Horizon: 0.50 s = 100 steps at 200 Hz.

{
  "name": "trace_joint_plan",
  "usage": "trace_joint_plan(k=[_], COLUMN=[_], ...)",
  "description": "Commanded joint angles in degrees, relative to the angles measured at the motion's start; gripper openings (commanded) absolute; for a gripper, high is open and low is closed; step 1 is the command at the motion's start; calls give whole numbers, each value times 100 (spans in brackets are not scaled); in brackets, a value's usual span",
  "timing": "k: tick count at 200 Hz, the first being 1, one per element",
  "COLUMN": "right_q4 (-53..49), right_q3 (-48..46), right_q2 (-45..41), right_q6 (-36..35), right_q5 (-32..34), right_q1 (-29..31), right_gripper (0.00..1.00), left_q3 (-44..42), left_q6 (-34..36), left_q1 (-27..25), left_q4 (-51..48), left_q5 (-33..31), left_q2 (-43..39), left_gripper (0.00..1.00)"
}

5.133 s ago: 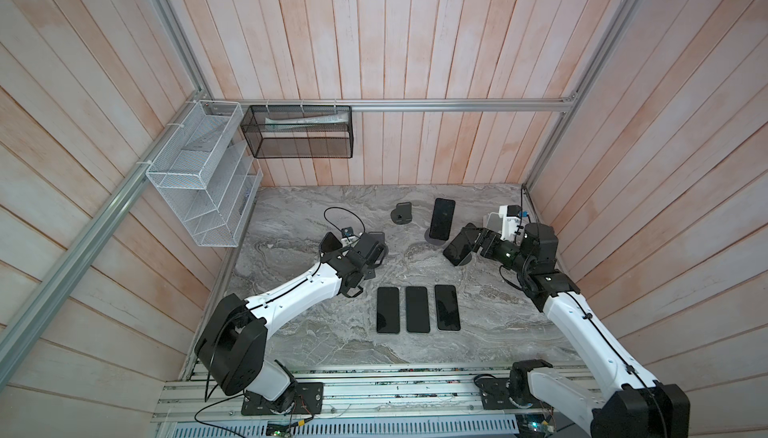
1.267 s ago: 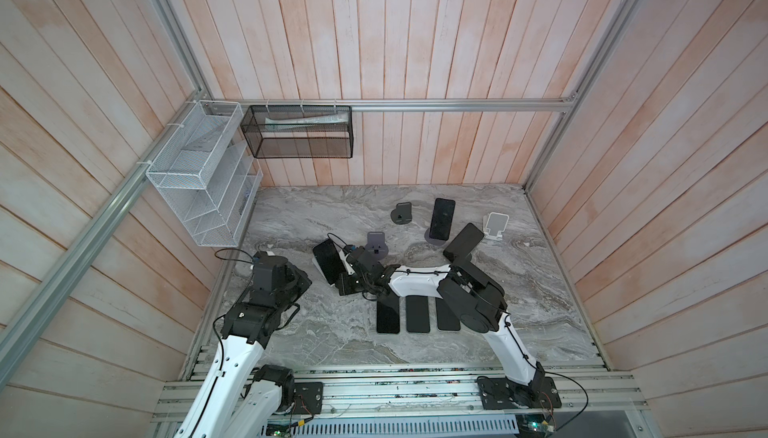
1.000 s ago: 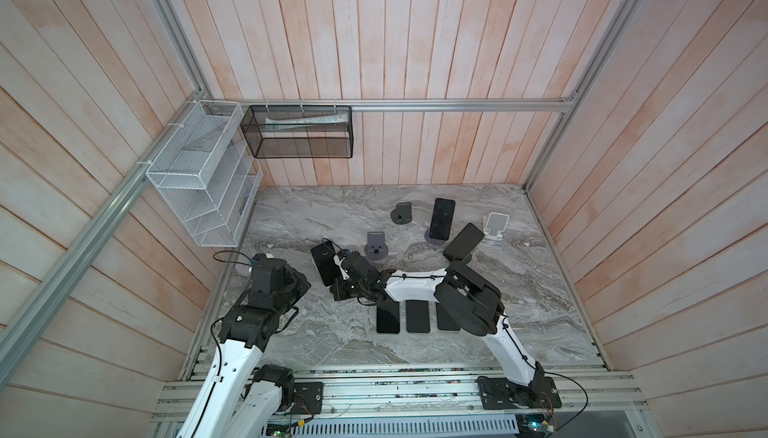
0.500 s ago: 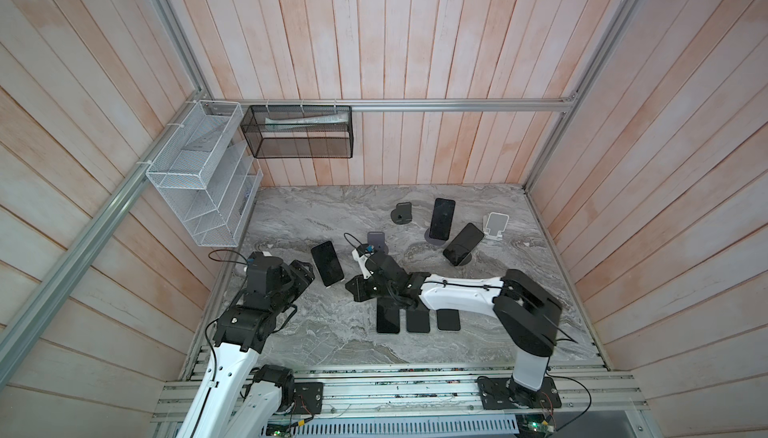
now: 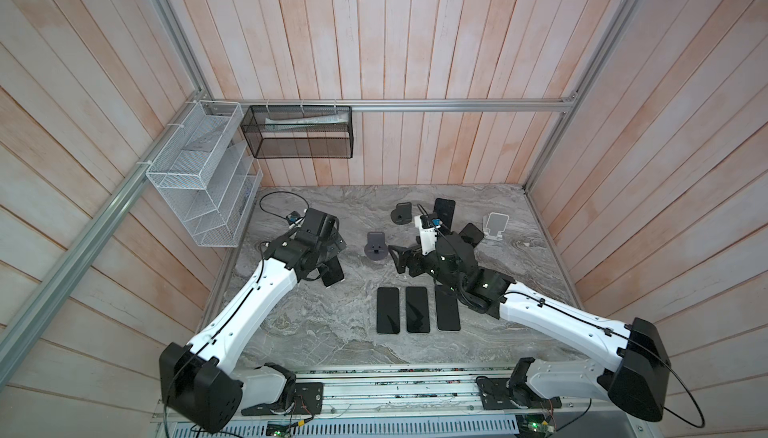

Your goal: Remove the phone from the phone stand

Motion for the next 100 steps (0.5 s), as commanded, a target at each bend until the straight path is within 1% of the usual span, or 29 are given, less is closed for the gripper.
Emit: trace_joint_plan(k=[1, 13, 38, 50, 62, 79, 100], right_q4=[-272, -302, -306, -278, -260, -242, -261], right_q3=[-284, -399, -539, -579, -601, -619, -576], right_q2=[-282, -398, -524, -570, -607, -607, -554], right_q6=[-109, -51, 65, 58, 48, 33, 31], right_q5=[92, 71, -113, -118, -112, -100, -91], right_q1=[-225, -338, -536, -553, -556, -557, -565], right_gripper=[96, 97, 98, 98, 98, 98, 98], left_q3=[476, 490, 201, 165, 117, -149, -305], left_q6=[84, 1, 159, 253, 486, 906, 1082], left_q1=[-144, -201, -201, -201, -200, -200, -112], left_q4=[-935, -983, -500, -326, -48, 583, 914], left_q5=[-1069, -1224, -1139, -1202, -1180, -948, -872], left_q2=[381, 493, 610, 696, 729, 587, 587], left_gripper=[100, 100, 100, 100, 100, 100, 100])
